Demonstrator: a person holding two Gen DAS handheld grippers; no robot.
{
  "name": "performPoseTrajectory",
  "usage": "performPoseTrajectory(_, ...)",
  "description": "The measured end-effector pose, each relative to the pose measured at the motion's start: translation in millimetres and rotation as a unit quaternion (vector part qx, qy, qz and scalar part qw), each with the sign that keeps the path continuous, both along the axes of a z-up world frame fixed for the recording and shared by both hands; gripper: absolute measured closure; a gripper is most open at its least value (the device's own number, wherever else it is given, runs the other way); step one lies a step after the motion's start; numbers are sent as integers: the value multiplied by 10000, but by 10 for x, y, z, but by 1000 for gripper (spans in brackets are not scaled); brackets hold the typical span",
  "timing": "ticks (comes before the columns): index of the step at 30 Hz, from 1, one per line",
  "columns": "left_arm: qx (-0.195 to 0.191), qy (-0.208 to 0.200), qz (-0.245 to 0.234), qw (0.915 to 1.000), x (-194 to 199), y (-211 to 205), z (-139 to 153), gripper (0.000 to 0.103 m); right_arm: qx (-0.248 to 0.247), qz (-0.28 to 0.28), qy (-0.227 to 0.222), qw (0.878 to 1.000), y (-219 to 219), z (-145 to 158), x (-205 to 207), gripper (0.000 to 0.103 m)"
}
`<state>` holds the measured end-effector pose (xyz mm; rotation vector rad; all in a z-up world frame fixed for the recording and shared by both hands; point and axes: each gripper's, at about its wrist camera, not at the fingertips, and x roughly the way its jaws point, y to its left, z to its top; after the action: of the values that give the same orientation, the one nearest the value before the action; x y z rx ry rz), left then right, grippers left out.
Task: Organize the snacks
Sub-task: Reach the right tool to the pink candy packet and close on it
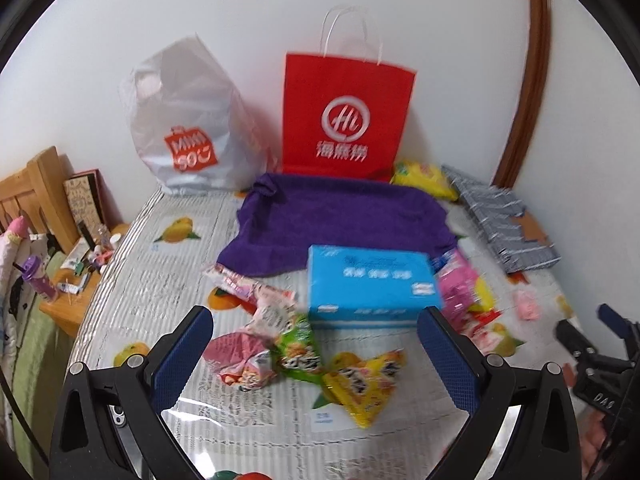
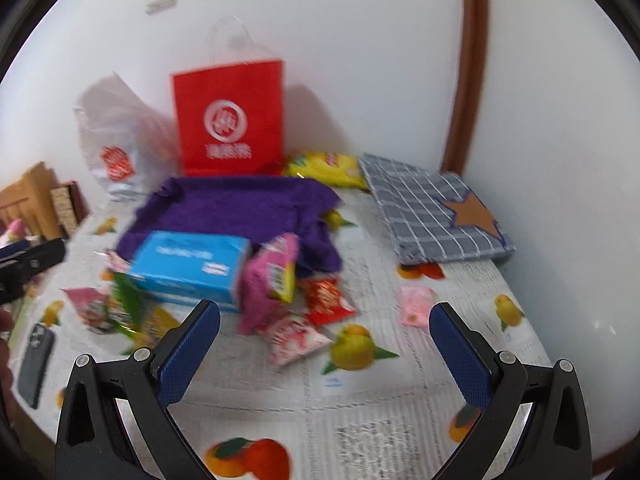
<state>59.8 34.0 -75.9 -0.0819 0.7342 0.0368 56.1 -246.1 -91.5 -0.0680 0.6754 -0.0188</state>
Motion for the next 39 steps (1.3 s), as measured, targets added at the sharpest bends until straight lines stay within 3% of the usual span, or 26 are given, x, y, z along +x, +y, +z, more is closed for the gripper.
performPoseTrajectory(5, 83, 167, 74, 9998, 176, 43, -197, 1, 104, 154, 142, 9997, -300, -308, 142, 0)
performPoseTrajectory(10, -22, 193, 124, 9997, 299, 100, -357, 1, 584, -486, 485, 9959, -739, -585, 384, 3)
performPoseTrajectory(13, -184, 206, 130, 9995, 369, 158, -438, 1, 864, -600, 538, 9930, -913, -677, 511, 12)
performPoseTrajectory(19, 44, 377, 293, 9988, 551, 224, -557, 1, 674, -821, 707, 9918, -1082, -864, 827, 15)
performPoseTrajectory(21, 59, 371, 286, 9989, 591, 237, -582, 1, 651, -838, 764, 9914, -1115, -934, 941, 24)
performPoseTrajectory(25, -29, 369, 295, 9989, 646, 278, -612, 1, 558, -801, 932, 9908, -1135, -1111, 1181, 28)
performPoseTrajectory(28, -36, 383, 341, 9987, 681, 304, -625, 1, 474, -853, 1091, 9892, -1148, -1244, 1296, 44)
performPoseTrajectory(29, -47, 388, 361, 9986, 689, 319, -635, 1, 454, -866, 1031, 9899, -1140, -1262, 1300, 46)
performPoseTrajectory(30, -62, 396, 372, 9985, 698, 334, -644, 1, 392, -811, 936, 9915, -1108, -1252, 1280, 57)
performPoseTrajectory(33, -96, 425, 407, 9982, 709, 395, -674, 1, 248, -703, 927, 9929, -1007, -1222, 1249, 63)
performPoseTrajectory(39, -159, 420, 449, 9980, 613, 545, -637, 1, 424, -460, 628, 9961, -743, -1003, 1040, 63)
